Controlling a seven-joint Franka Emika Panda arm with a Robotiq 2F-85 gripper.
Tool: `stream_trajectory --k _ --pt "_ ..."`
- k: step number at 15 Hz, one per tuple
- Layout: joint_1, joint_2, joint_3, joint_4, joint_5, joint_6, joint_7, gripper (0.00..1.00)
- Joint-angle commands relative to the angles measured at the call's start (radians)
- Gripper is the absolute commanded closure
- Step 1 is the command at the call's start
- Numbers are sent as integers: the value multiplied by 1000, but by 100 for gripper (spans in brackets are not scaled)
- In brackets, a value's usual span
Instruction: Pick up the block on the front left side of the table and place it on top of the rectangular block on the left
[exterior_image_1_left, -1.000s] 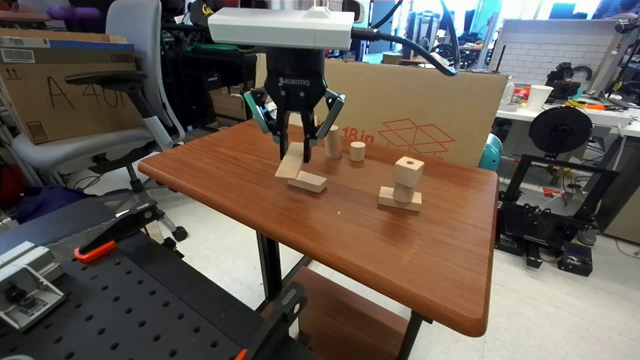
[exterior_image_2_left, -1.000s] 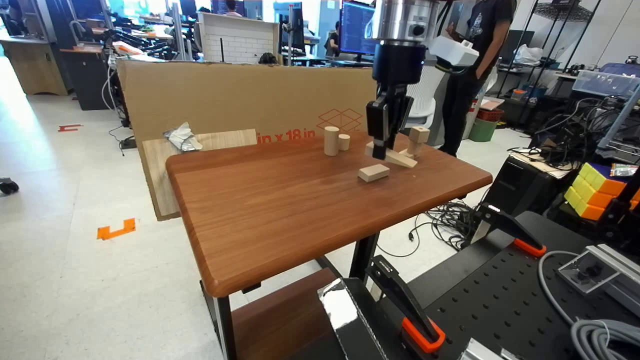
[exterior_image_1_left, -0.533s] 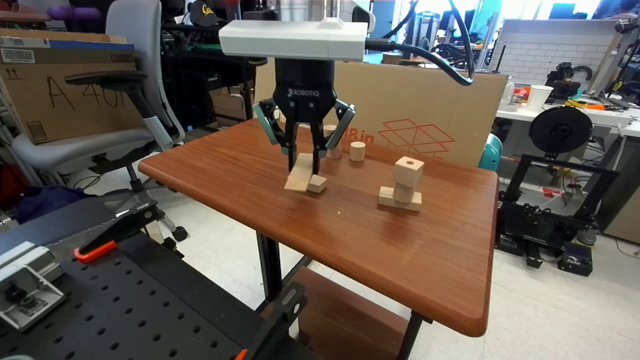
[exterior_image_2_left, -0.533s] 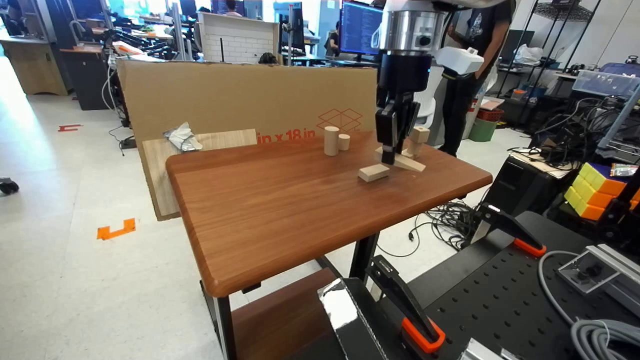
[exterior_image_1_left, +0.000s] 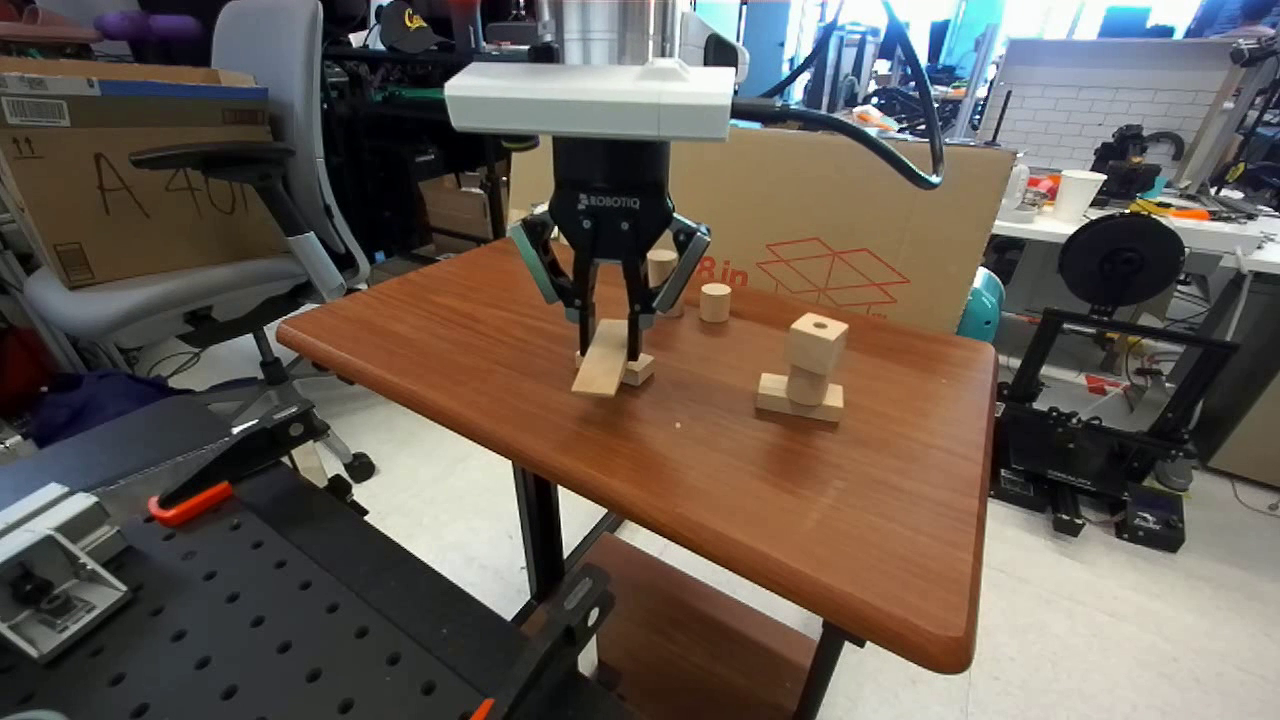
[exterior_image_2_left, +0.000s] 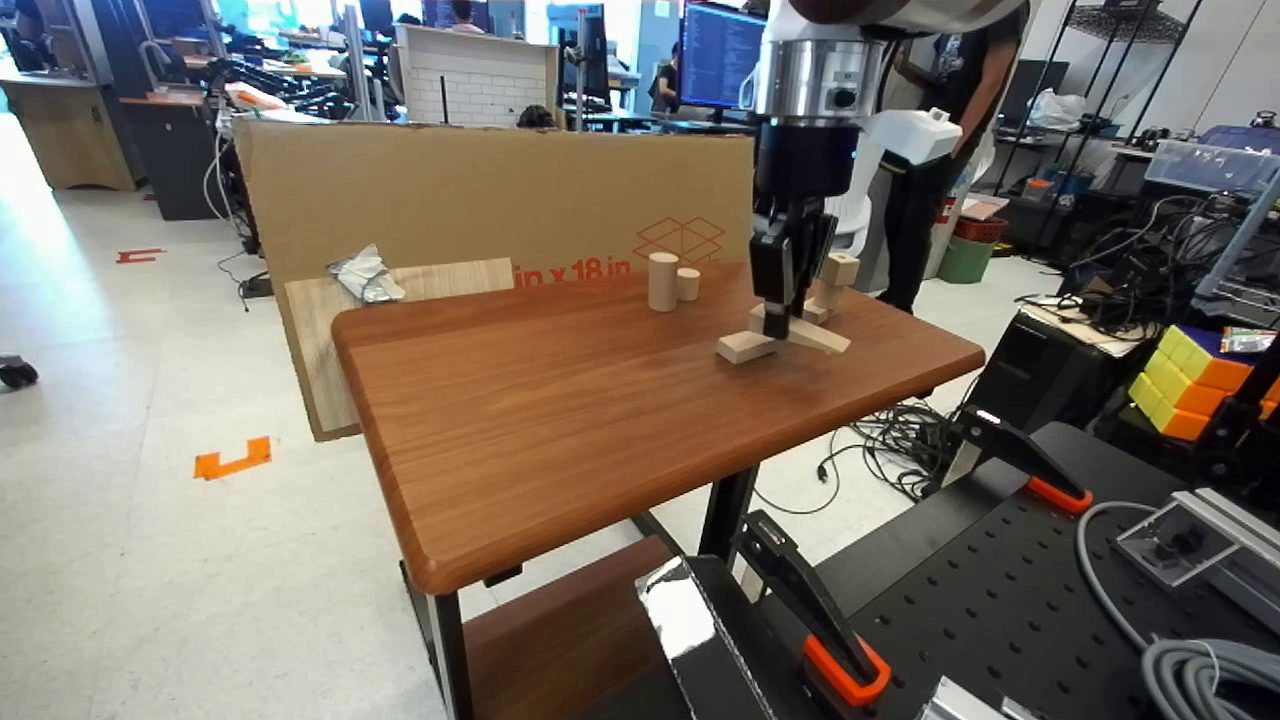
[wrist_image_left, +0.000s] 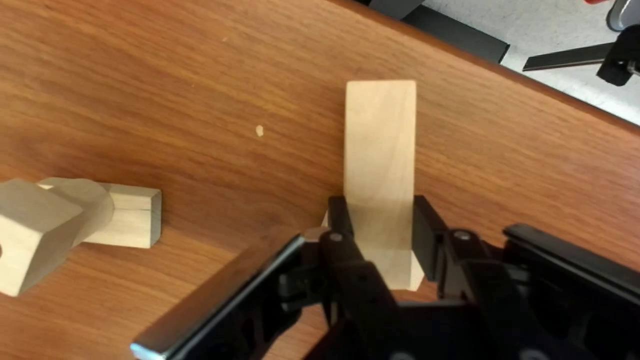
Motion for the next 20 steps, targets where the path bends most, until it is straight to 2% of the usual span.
stream_trajectory --k 1,11,16,17,18,20 --pt "3 21 -11 31 -49 11 38 92" --pt "7 75 -2 81 -41 17 52 92" --pt "-2 98 24 109 -7 0 41 91" --pt "-1 101 26 109 -8 5 45 42" --pt "-1 101 28 107 -9 6 46 40" --pt "-4 96 36 101 -2 6 41 26"
